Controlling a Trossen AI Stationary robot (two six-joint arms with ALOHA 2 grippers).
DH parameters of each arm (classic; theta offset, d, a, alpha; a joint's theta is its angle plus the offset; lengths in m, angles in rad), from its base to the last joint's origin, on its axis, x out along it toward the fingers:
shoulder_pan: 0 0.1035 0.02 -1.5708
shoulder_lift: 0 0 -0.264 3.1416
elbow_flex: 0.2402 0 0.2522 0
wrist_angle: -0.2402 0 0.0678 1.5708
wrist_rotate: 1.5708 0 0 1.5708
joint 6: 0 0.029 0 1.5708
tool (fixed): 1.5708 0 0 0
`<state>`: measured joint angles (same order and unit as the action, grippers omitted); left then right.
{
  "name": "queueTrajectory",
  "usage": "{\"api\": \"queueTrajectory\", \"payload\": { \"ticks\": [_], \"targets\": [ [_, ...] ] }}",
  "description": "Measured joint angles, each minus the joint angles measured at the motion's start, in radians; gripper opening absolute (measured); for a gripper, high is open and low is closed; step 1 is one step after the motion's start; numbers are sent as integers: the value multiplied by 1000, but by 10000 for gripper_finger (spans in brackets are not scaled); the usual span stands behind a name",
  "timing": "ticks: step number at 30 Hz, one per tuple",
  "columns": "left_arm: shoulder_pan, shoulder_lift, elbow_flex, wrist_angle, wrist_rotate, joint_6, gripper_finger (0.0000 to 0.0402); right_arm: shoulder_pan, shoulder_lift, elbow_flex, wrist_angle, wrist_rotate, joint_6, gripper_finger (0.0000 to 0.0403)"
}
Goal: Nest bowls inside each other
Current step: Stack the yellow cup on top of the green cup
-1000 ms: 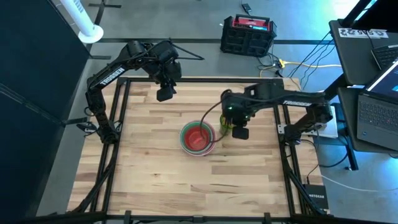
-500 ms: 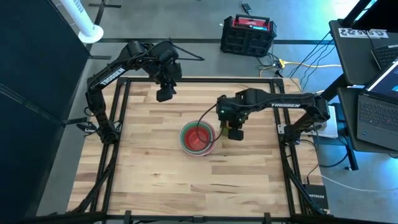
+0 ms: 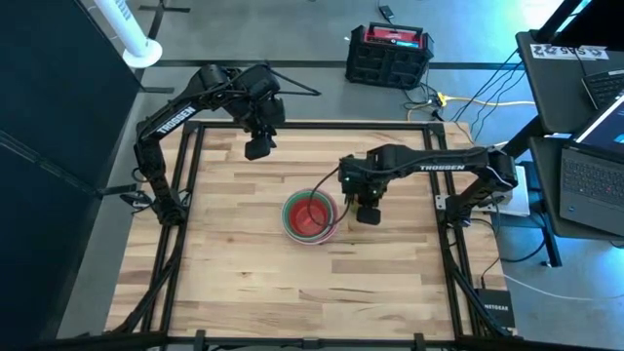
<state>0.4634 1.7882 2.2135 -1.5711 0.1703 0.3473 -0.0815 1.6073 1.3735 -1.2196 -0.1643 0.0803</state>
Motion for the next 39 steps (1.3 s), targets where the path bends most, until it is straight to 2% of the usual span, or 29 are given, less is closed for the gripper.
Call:
{"api": "queueTrajectory", "payload": {
  "ticks": [6,24,34,39],
  "targets": [
    [0,0,0,0,0,-4,166,63,0,-1,2,-35,16,0],
    [0,0,0,0,0,-4,166,153,0,-1,70,23,132,9],
    [0,0,0,0,0,1,166,154,1,39,54,14,156,56],
    [0,0,0,0,0,3,166,154,1,109,10,45,155,60]
  ]
}}
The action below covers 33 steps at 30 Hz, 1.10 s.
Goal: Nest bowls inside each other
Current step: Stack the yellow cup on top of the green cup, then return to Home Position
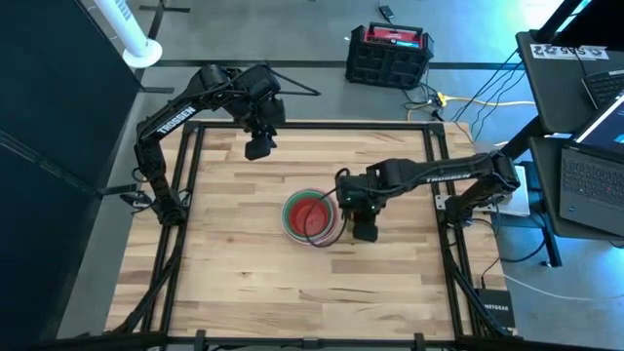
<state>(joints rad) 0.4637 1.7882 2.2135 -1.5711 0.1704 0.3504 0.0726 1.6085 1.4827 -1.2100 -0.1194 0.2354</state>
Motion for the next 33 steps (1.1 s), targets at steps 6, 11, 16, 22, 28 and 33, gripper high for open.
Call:
{"api": "queueTrajectory", "payload": {
  "ticks": [6,11,16,22,28,33],
  "targets": [
    [0,0,0,1,0,0,166,0,0,89,-51,42,0,61],
    [0,0,0,1,0,0,165,0,0,163,-94,76,0,62],
    [0,0,0,1,0,0,165,-1,0,273,-141,132,-1,63],
    [-16,0,0,2,10,28,124,-1,-15,522,-166,301,20,62],
    [-41,-1,0,30,134,80,10,-1,-142,563,-135,344,16,34],
    [-56,-59,-48,215,229,29,3,-1,-327,497,-35,299,-6,24]
  ]
}}
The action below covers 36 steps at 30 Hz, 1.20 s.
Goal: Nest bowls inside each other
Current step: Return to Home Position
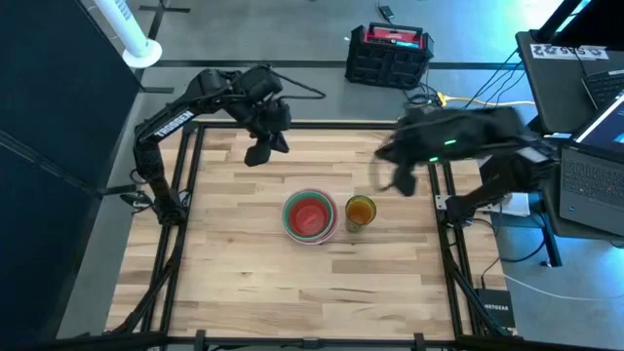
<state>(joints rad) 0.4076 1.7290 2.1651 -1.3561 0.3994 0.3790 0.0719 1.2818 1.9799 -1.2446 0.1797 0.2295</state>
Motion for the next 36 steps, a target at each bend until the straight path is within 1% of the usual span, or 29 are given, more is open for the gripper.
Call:
{"api": "queueTrajectory", "payload": {
  "ticks": [11,12,15,17,22,24,26,27,36],
  "targets": [
    [-37,-179,-165,508,203,-197,1,1,-407,-145,221,-100,-47,2],
    [-41,-195,-180,554,222,-215,1,1,-448,-169,247,-109,-51,0],
    [-53,-245,-234,697,272,-272,0,0,-595,-348,360,-133,-37,0],
    [-76,-300,-370,852,242,-341,0,0,-691,-477,420,-140,-6,0],
    [-111,-481,-759,1288,128,-539,0,0,-904,-765,589,-147,72,0],
    [-123,-549,-894,1458,92,-610,0,0,-964,-847,640,-144,95,0],
    [-132,-611,-1006,1567,57,-659,0,0,-999,-897,647,-131,114,0],
    [-135,-638,-1048,1593,37,-675,0,0,-1016,-922,650,-125,124,0],
    [-139,-806,-1210,1593,-19,-730,0,0,-1173,-1148,678,-68,209,0]
  ]
}}
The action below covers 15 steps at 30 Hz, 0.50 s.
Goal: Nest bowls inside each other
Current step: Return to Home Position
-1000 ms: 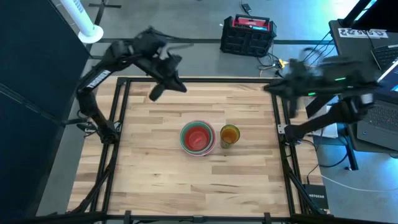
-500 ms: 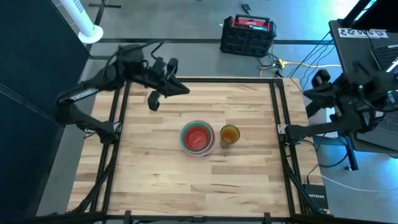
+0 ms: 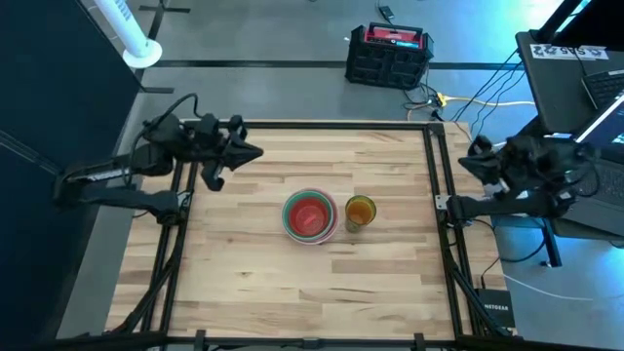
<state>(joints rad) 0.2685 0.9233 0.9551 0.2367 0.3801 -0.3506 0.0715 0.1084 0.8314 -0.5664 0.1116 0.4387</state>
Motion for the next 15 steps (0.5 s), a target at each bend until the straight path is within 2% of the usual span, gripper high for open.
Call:
{"api": "queueTrajectory", "payload": {
  "ticks": [6,11,15],
  "targets": [
    [-3,-112,-108,0,-37,-36,0,0,-101,-149,23,37,55,0],
    [-4,-185,-175,-17,-57,-38,0,0,-106,-218,81,93,66,0],
    [-21,-205,-198,-24,-56,-54,0,0,-106,-266,74,220,101,1]
  ]
}}
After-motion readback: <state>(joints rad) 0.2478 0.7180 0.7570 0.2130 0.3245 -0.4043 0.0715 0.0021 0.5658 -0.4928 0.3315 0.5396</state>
